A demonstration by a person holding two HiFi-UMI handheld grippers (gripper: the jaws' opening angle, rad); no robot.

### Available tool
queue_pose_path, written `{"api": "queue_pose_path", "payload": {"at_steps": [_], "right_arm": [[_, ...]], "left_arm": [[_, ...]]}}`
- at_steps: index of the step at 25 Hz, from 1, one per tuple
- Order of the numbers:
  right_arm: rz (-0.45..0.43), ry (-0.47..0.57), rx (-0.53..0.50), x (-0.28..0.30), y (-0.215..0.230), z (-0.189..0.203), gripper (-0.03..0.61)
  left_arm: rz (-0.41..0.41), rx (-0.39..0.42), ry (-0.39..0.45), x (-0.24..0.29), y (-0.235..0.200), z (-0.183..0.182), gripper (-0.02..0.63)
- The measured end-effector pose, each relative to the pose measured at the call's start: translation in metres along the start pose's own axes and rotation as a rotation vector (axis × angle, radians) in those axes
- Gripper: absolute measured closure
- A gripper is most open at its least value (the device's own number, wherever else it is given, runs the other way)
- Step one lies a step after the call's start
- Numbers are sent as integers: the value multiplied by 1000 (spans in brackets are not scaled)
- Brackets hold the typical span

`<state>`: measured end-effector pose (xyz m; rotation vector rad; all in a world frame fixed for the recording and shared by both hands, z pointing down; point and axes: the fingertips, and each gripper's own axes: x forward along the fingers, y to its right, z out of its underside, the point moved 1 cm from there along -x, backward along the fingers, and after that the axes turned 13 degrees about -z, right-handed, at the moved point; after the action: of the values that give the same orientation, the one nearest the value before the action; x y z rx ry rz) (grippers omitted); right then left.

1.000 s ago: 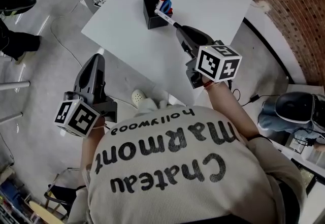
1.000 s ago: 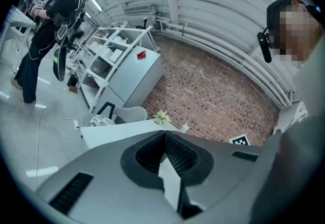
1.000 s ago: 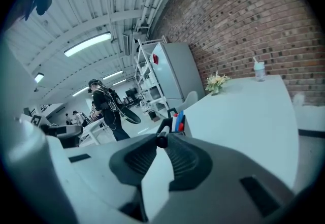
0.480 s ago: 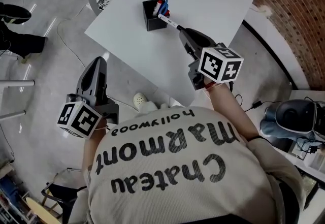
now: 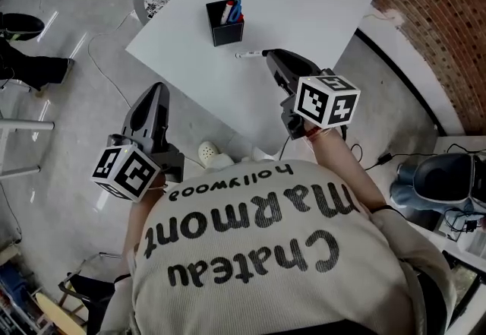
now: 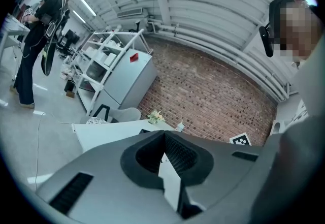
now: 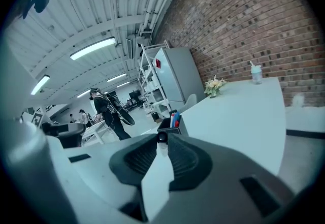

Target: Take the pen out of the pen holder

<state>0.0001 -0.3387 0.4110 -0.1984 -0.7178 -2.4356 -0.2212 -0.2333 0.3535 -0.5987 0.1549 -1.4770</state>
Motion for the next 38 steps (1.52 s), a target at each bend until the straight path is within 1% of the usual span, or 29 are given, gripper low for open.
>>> {"api": "queue_pose_path", "payload": {"at_steps": [6, 9, 12, 16, 22, 27, 32, 38], "right_arm": [[-47, -38, -31, -19, -18, 11, 508], [-72, -45, -48, -25, -27, 13, 507], [-109, -42, -60, -32, -36, 12, 506], [-166, -38, -86, -42, -51, 8, 506], [-217, -3, -116, -61, -67, 1, 507], [-239, 2, -137, -71, -70, 5, 506], [-245, -13, -149, -86, -66, 21, 506], [-243, -28, -153, -92, -71, 27, 506]], "left_arm": [[0, 8, 9, -13, 26, 14, 614], [-17, 6, 14, -19, 32, 20, 614], [-28, 6, 41, -25, 38, 24, 614], [-64, 4, 78, -37, 47, 29, 614], [-96, 2, 87, -58, 59, 44, 614], [-127, 4, 112, -75, 64, 51, 614], [-138, -2, 106, -86, 74, 73, 614], [-146, -3, 94, -98, 76, 79, 614]]}}
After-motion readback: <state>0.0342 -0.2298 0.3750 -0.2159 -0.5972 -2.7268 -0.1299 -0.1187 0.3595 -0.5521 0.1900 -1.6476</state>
